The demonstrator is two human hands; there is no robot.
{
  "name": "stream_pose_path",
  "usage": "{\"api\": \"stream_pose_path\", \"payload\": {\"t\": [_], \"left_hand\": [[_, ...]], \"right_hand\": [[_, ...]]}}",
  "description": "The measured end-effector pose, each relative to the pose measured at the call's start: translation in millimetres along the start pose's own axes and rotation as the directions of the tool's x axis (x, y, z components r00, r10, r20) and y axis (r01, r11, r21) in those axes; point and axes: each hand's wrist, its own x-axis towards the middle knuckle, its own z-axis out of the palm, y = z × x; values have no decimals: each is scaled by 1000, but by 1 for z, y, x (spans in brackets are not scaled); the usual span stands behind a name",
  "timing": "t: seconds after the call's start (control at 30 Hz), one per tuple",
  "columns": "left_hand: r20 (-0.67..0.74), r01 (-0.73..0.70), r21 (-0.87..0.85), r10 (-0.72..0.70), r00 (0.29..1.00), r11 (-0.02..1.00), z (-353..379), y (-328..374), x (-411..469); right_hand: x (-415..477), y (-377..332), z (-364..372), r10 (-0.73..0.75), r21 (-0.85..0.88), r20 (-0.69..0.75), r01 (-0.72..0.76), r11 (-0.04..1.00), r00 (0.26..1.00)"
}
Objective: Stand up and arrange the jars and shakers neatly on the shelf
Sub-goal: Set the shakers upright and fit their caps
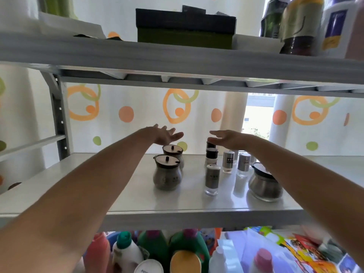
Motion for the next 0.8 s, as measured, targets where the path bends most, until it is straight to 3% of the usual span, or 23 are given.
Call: {"api": "stream_pose_path", "payload": {"t": [0.33, 0.53, 0.7, 0.8], "left_hand": [[-76, -177, -30, 174, 982, 984, 13, 85, -23], [-8, -262, -41, 262, 965, 964, 37, 127, -26], [5, -230, -48, 230, 973, 972, 34, 121, -19], [14, -182, -61, 183, 983, 981, 30, 110, -13]], "right_hand": [[-84, 67, -30, 137, 37, -124, -133, 990, 983], [-109, 94, -26, 197, 63, -115, -191, 980, 974], [-96, 87, -22, 156, 55, -144, -150, 987, 977], [-81, 69, -15, 44, -5, -213, -46, 999, 976]]}}
